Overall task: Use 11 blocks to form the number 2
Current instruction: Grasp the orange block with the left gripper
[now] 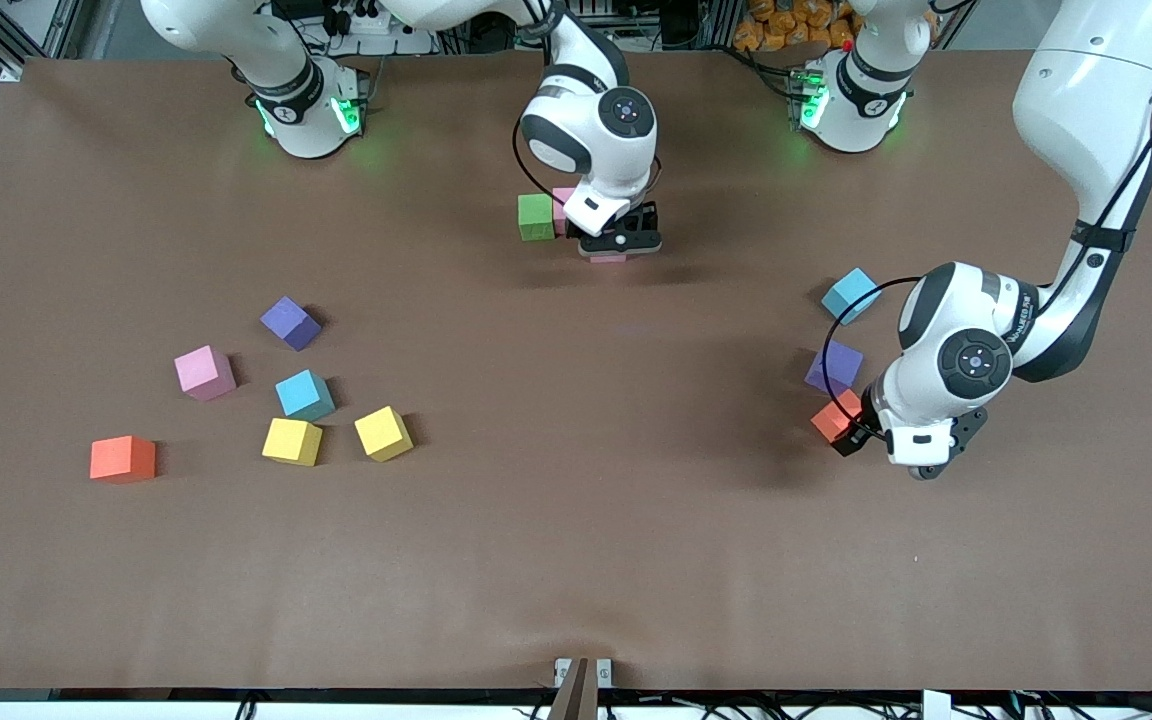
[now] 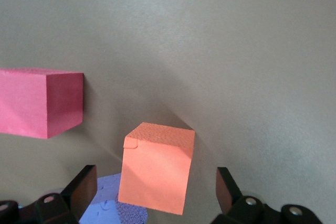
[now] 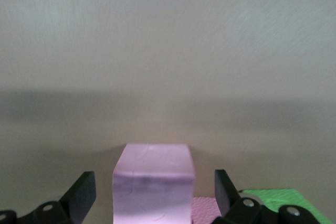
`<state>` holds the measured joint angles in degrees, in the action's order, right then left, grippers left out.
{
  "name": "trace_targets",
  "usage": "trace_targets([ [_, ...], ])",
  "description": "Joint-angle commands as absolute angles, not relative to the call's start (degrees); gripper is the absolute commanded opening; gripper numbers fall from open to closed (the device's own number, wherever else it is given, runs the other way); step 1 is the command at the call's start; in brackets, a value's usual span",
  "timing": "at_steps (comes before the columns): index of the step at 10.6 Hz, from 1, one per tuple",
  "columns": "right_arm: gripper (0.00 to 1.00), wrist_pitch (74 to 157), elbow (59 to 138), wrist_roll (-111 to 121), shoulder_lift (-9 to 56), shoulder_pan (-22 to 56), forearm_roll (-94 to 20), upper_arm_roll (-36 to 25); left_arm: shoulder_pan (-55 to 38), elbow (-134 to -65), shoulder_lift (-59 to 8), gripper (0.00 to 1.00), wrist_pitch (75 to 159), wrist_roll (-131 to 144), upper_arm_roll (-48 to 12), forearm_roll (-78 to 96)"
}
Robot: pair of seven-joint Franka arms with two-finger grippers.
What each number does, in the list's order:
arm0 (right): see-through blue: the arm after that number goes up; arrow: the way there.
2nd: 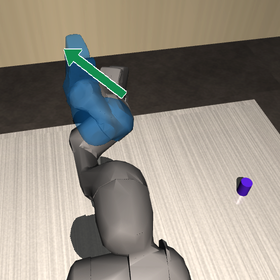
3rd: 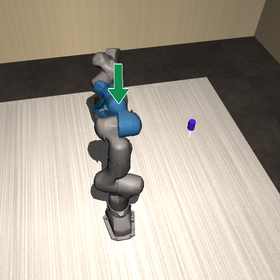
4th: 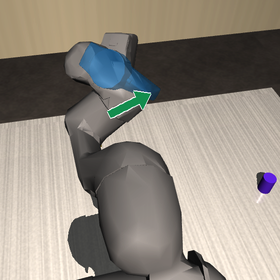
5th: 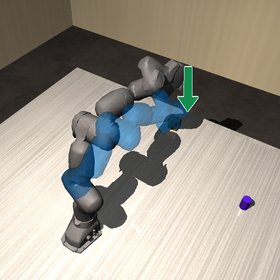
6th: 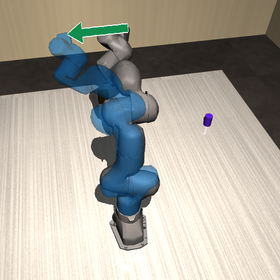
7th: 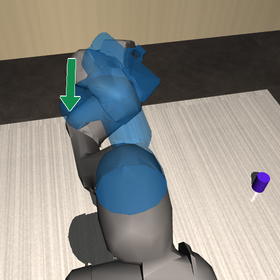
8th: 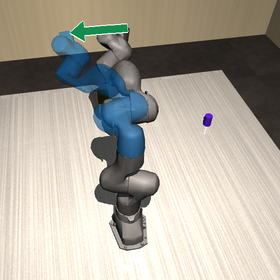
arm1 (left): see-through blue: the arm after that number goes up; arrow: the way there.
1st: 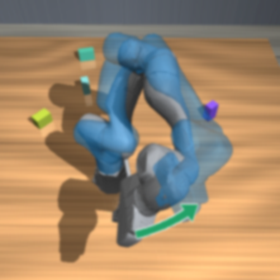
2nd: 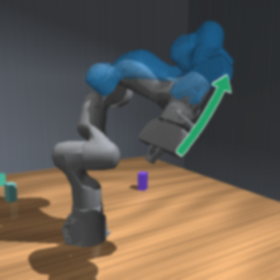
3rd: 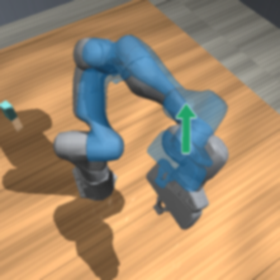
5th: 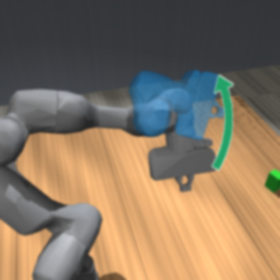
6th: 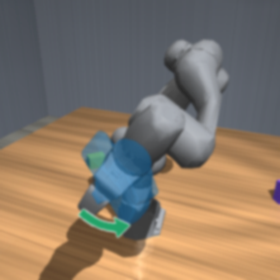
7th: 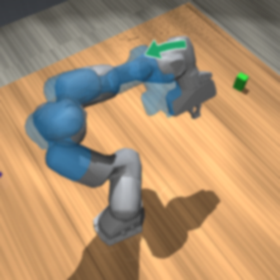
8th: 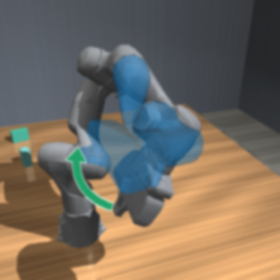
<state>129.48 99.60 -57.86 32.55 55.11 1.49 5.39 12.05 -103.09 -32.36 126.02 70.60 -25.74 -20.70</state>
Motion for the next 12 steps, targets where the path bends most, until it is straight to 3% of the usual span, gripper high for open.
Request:
trace_targets([
  [1, 1.0, 126.8, 100.5, -54.3, 29.4, 49.9, 1.8, 5.8, 11.6, -103.7, -32.6, 1.0, 126.2, 72.5, -25.4, -20.1],
  [8, 1.0, 122.0, 100.5, -24.8, 28.0, 24.6, 4.6, 5.1, 11.7, -103.8, -35.9, 1.0, 128.7, 72.1, -25.3, -22.1],
  [10, 1.0, 120.6, 101.7, -20.6, 27.5, 20.9, 6.7, 4.7, 11.8, -103.7, -37.1, 1.0, 128.8, 71.9, -25.3, -24.6],
  [11, 1.0, 120.7, 102.3, -18.9, 27.6, 18.5, 9.6, 4.7, 11.8, -103.6, -37.4, 0.95, 128.9, 71.5, -25.3, -26.0],
  [12, 1.0, 120.8, 103.2, -16.5, 27.4, 16.3, 10.3, 4.7, 11.8, -103.5, -37.9, 0.76, 129.1, 70.2, -25.3, -28.6],
])
